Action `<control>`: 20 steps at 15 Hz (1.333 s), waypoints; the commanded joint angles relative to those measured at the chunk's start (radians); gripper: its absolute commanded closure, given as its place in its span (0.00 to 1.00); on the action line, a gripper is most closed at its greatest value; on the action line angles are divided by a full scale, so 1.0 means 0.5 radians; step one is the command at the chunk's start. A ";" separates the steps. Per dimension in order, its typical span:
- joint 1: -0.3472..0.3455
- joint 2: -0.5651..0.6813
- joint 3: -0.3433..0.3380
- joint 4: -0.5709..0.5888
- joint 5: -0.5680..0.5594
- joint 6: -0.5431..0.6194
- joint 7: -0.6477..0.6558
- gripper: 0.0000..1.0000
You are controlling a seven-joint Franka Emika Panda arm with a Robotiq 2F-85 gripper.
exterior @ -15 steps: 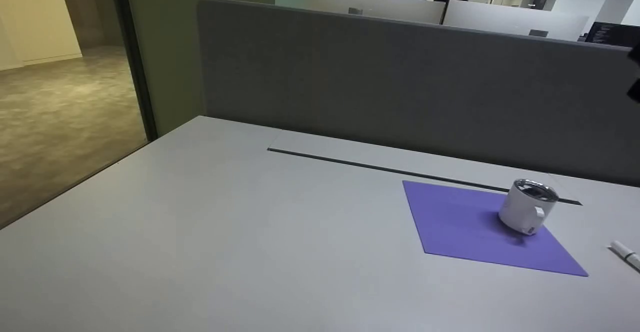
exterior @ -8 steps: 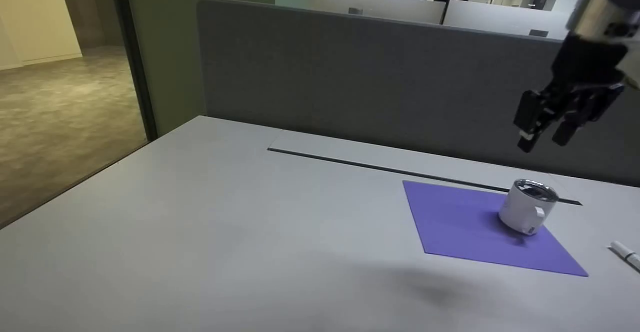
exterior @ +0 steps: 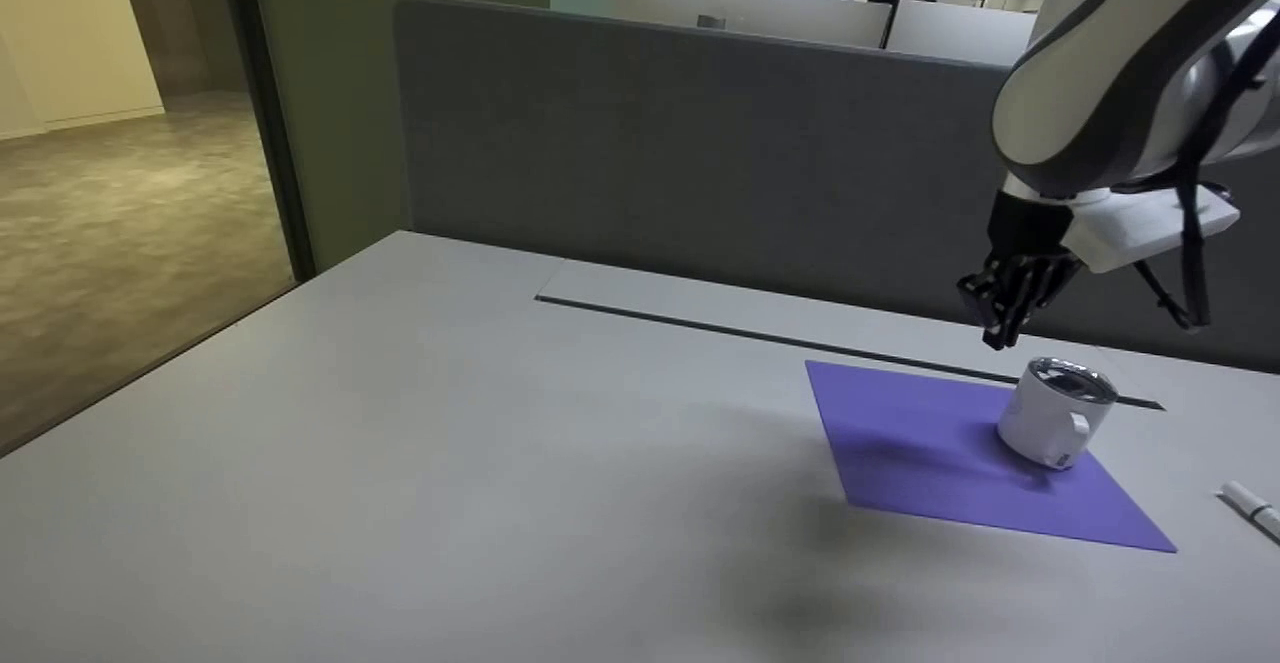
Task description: Open the latch on the top of the thermocup
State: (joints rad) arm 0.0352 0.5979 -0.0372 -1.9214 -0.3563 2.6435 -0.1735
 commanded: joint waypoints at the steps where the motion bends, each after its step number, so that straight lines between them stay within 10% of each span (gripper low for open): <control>1: 0.011 0.074 -0.023 0.103 0.012 -0.075 -0.008 0.91; 20: 0.020 0.164 -0.034 0.241 0.011 -0.142 -0.006 0.99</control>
State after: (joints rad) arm 0.0426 0.6798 -0.0518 -1.8020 -0.3551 2.5738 -0.1735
